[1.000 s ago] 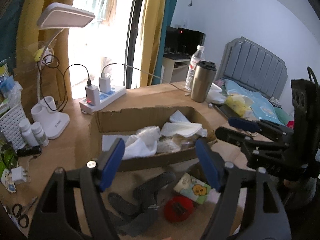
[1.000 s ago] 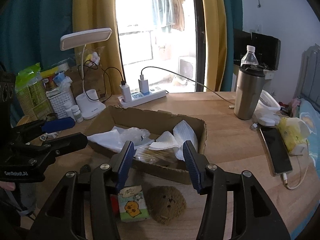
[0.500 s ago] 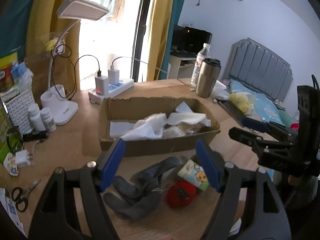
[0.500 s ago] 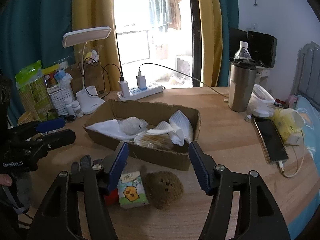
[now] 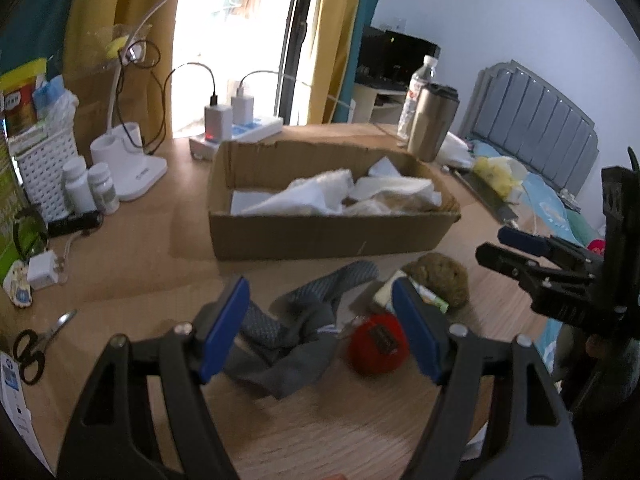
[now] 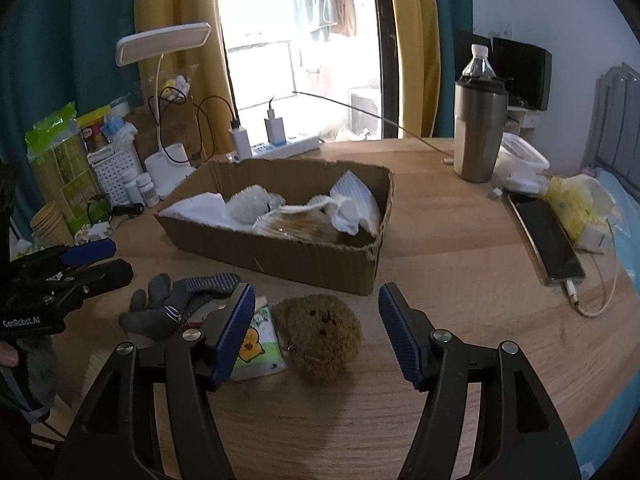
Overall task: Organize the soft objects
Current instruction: 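Withdraw both tools from the box toward the glove and teddy bear, then grasp the gray dotted glove with the left tool while the right tool grasps the brown teddy bear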
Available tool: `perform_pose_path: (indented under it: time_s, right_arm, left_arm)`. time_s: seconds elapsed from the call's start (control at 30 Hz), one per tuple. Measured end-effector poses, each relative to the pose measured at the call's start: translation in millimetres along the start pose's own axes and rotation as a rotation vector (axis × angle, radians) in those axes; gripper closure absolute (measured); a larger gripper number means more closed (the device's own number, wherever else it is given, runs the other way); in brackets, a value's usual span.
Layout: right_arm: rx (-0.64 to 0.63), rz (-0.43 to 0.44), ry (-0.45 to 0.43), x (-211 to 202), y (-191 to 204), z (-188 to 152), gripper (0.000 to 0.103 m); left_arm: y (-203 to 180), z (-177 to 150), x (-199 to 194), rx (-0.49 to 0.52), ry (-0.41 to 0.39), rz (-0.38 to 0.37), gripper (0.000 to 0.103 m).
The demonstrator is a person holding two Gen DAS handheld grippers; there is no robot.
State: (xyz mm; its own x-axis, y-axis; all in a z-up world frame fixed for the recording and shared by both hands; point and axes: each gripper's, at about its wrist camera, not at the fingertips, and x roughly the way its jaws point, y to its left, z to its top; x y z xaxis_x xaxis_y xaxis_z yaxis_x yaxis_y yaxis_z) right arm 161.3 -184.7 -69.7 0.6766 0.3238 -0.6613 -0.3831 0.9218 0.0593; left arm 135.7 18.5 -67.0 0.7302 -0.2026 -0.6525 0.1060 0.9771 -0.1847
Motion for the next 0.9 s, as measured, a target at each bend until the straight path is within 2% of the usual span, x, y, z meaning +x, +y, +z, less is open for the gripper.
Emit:
perform_pose_path:
  time_s: [0.4, 0.67, 0.9]
  right_arm:
    - [0.019, 0.025, 0.044, 21.1, -7.5, -8.1, 0.035]
    - [0.034, 0.038, 0.072, 35.4, -14.3, -10.4, 0.035]
    - [0.035, 0.048, 0.090, 45.2, -16.2, -9.3, 0.035]
  left_arm:
    - [10.0, -15.8, 24.2, -0.020, 0.088, 0.046, 0.028]
    - [2.4, -21.0, 49.9, 0.005, 0.159, 0.040, 0.028]
    - [2.1, -19.4, 62.2, 0.017, 0.175, 0.078, 0.028]
